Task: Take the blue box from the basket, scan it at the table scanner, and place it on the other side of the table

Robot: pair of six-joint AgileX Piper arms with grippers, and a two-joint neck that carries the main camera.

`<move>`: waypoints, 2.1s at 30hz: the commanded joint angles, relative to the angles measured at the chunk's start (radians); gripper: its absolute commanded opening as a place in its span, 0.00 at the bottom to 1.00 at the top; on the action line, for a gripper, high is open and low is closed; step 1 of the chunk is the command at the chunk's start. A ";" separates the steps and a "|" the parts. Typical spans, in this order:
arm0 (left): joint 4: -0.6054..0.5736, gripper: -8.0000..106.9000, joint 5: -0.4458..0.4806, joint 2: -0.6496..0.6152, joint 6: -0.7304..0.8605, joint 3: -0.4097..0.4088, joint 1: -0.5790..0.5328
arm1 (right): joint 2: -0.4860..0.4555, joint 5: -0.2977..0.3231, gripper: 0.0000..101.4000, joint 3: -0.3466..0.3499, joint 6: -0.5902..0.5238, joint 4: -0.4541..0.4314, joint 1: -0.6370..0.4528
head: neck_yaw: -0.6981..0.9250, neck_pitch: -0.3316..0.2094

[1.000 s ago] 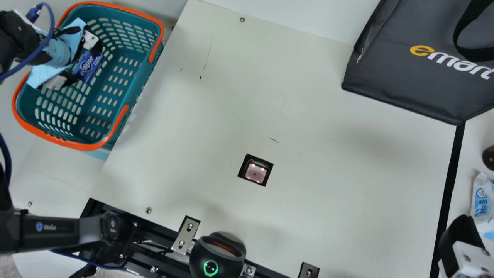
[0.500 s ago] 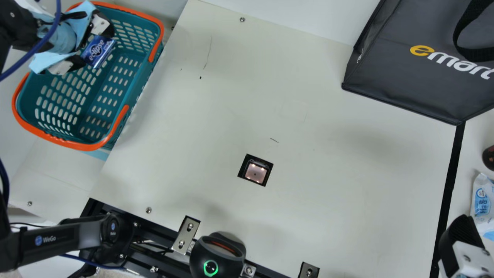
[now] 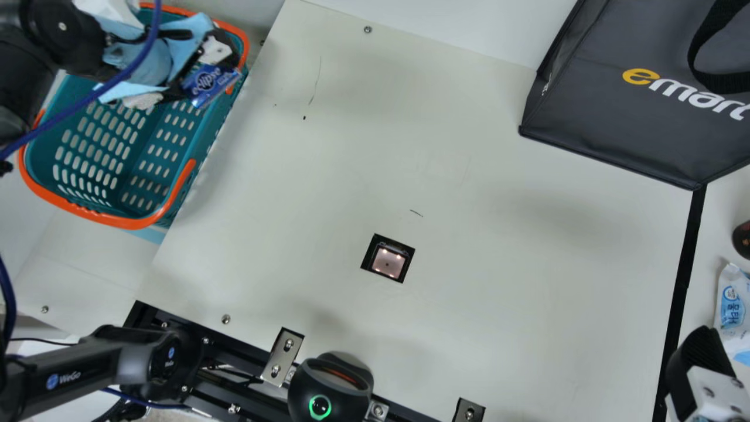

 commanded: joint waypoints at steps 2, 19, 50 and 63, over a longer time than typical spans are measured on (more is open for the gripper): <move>-0.007 0.00 0.012 -0.005 0.019 0.003 -0.065 | 0.000 0.000 0.94 0.000 0.000 0.000 0.000 | 0.004 -0.029; 0.019 0.00 0.055 0.007 0.088 0.019 -0.378 | 0.000 0.000 0.94 0.000 0.000 0.000 0.000 | 0.004 -0.029; 0.091 0.00 0.158 0.181 0.132 -0.088 -0.724 | 0.000 0.000 0.94 0.000 0.000 0.000 0.000 | 0.004 -0.029; 0.098 0.00 0.150 0.239 0.050 -0.065 -0.821 | 0.000 0.000 0.94 0.000 0.000 0.000 0.000 | 0.004 -0.029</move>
